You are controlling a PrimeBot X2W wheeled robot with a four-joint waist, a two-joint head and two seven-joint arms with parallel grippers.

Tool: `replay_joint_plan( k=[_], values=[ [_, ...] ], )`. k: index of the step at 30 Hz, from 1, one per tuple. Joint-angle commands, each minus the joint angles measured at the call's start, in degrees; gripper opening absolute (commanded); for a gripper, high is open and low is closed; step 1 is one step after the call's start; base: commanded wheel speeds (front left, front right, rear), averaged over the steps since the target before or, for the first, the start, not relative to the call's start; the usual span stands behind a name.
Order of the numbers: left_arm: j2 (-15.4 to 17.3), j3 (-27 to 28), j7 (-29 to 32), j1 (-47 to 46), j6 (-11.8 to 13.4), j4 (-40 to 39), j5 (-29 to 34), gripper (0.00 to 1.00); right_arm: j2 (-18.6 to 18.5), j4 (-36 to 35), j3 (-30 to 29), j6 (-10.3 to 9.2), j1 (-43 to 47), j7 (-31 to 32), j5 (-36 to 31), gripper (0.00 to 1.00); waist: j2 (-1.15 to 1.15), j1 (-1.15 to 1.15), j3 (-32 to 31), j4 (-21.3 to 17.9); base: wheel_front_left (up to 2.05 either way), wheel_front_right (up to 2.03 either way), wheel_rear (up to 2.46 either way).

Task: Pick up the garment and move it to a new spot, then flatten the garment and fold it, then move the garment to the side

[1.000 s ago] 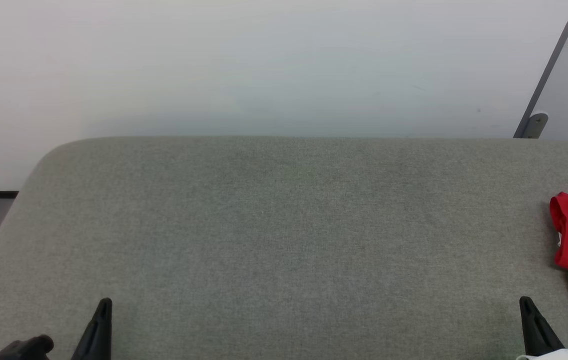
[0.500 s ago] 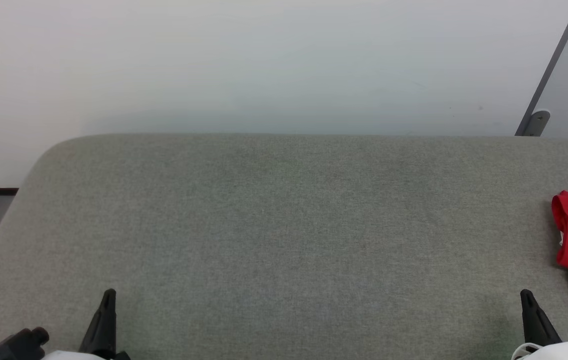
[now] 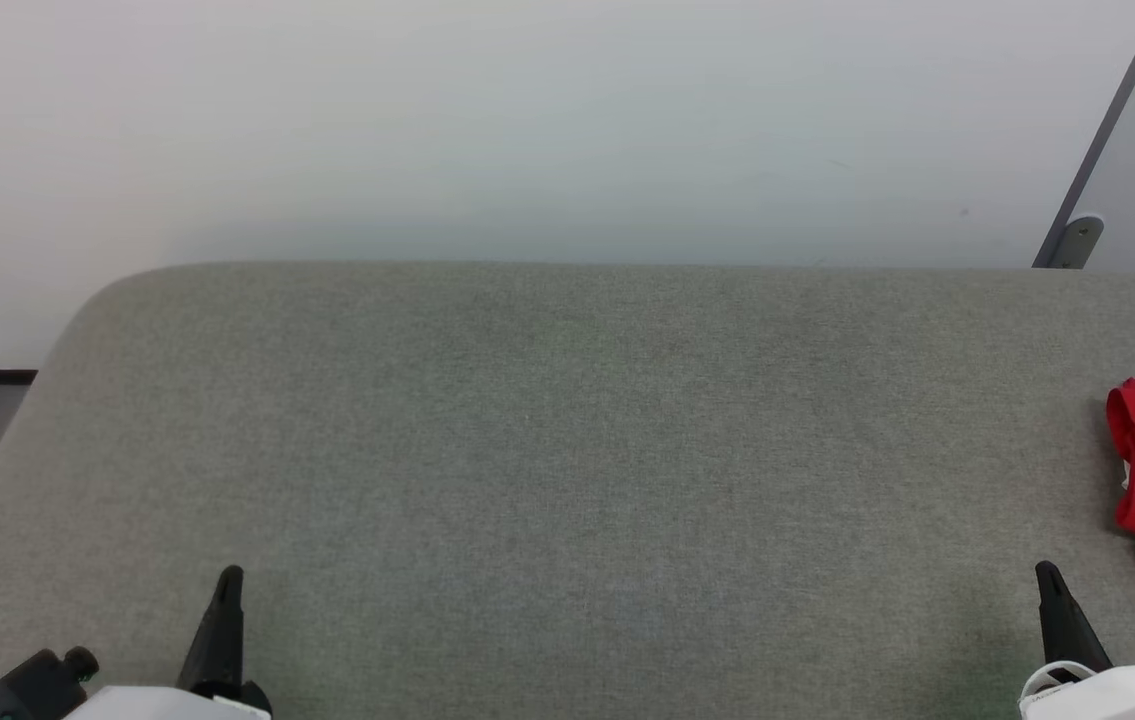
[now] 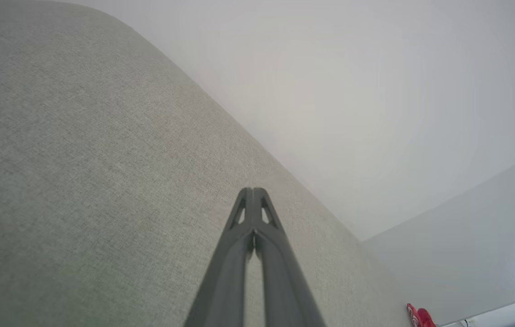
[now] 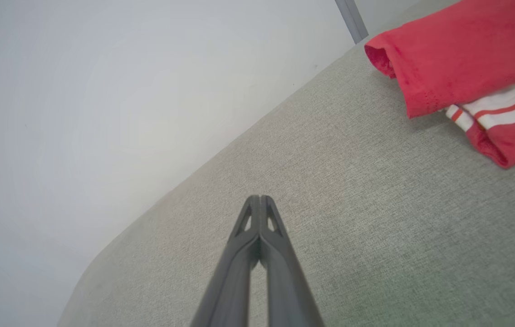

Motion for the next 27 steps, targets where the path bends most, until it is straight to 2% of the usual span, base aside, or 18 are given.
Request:
replay_joint_plan(
  k=[1,27],
  values=[
    [0.1,0.5,0.3,-1.5,-0.1,-0.6,-1.2,0.00,-0.1,-1.0,-0.2,-0.03,-1.6,0.3,1.7,0.00,0.00,0.00,0.0,0.0,0.00,0.00,0.00],
    [-3.4,2.1,4.9,-3.8,-0.2,-0.1,-14.6,0.00,1.5,-2.6,-0.9,-0.05,-2.9,4.8,19.1,0.00,0.00,0.00,0.8,0.2,0.00,0.00,0.00]
  ],
)
